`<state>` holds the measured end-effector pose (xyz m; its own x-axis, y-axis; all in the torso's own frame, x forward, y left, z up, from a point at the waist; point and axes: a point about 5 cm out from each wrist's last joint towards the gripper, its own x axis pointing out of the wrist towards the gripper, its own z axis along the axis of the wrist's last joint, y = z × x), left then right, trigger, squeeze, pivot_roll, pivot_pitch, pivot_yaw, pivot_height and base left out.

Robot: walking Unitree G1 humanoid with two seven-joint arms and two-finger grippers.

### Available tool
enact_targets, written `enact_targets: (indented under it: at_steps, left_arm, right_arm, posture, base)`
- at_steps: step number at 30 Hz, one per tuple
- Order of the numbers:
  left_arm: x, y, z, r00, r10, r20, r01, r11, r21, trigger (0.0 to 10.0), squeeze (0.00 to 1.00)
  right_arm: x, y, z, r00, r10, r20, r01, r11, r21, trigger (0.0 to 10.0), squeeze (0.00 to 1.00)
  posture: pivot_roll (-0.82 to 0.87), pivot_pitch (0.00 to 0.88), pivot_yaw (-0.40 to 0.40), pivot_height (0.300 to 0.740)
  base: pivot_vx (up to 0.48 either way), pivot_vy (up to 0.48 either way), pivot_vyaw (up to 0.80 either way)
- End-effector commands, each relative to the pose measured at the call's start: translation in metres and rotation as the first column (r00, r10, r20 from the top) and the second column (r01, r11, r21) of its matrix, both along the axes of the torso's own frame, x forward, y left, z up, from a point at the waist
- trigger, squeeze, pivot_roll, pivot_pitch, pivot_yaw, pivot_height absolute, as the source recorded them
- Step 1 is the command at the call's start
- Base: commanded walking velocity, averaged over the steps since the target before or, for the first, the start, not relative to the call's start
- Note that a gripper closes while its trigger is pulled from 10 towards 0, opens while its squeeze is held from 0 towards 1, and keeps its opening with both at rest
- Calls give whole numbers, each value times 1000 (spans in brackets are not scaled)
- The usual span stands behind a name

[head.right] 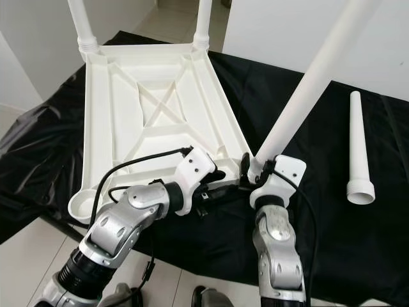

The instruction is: Building children table

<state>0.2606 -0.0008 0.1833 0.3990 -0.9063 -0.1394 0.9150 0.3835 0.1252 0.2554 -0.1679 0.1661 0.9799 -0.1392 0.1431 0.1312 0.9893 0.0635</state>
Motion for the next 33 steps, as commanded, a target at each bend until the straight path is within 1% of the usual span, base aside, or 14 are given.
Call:
enact_targets:
  at_steps: [1,4,5,6,7,8,9,10,11,16,23,24,28,33]
  left_arm:
    - [-3,-1,-3,1000,-10,-9,10,1000,9,10000,0]
    - [-3,0,-3,1000,-9,-8,9,1000,11,10000,0]
    - [-3,1,-3,1000,-12,-8,12,1000,15,10000,0]
    - [-3,1,-3,1000,-12,-8,12,1000,15,10000,0]
    - [-3,2,-2,1000,-16,-7,16,1000,20,10000,0]
    - [-3,2,-2,1000,-16,-7,16,1000,20,10000,0]
    - [-3,2,-2,1000,-16,-7,16,1000,22,10000,0]
    - [-3,2,-2,1000,-16,-7,16,1000,22,10000,0]
    - [-3,3,-2,1000,-15,-7,15,1000,23,10000,0]
    - [-3,3,-2,1000,-19,-10,19,999,26,10000,0]
    - [-2,3,-1,1000,-24,-8,25,999,29,10000,0]
    - [-2,3,-1,1000,-25,-8,25,999,29,10000,0]
    - [-2,3,-1,1000,-27,-8,27,999,31,10000,0]
    - [-1,3,0,1000,-25,-7,25,999,31,10000,0]
  right_arm:
    - [-6,0,1,1000,23,-3,-23,1000,-6,10000,0]
    - [-14,-1,3,999,43,7,-43,999,-16,10000,0]
    - [-23,-2,5,998,61,16,-61,998,-29,10000,0]
    - [-23,-2,5,998,61,16,-61,998,-29,10000,0]
    - [-35,-3,7,997,80,22,-79,996,-41,10000,0]
    - [-35,-3,7,997,80,22,-79,996,-41,10000,0]
    - [-41,-4,8,996,82,27,-81,996,-36,941,0]
    - [-41,-4,8,996,82,27,-81,996,-36,941,0]
    - [-44,-4,8,997,79,24,-79,996,-33,0,0]
    - [-55,0,11,994,106,38,-105,994,-27,0,0]
    - [-54,-4,14,987,157,42,-155,987,-34,0,0]
    - [-50,-8,15,978,203,40,-203,979,-19,10000,0]
    - [-39,-22,20,953,300,50,-300,954,-13,10000,0]
    - [-31,-29,25,929,364,61,-363,931,-27,10000,0]
  posture:
    - [23,132,-86,740]
    - [20,136,-77,740]
    - [18,139,-73,740]
    - [18,139,-73,740]
    - [18,143,-69,740]
    - [18,143,-69,740]
    - [17,145,-67,740]
    - [17,145,-67,740]
    - [16,147,-64,740]
    - [14,149,-54,740]
    - [13,154,-43,740]
    - [10,154,-38,740]
    - [7,154,-38,740]
    - [8,159,-33,740]
  base:
    - [0,0,0]
    - [0,0,0]
    - [0,0,0]
    - [0,0,0]
    - [0,0,0]
    - [0,0,0]
    - [0,0,0]
    - [0,0,0]
    - [0,0,0]
    - [0,0,0]
    - [0,0,0]
    - [0,0,0]
    - [0,0,0]
    - [0,0,0]
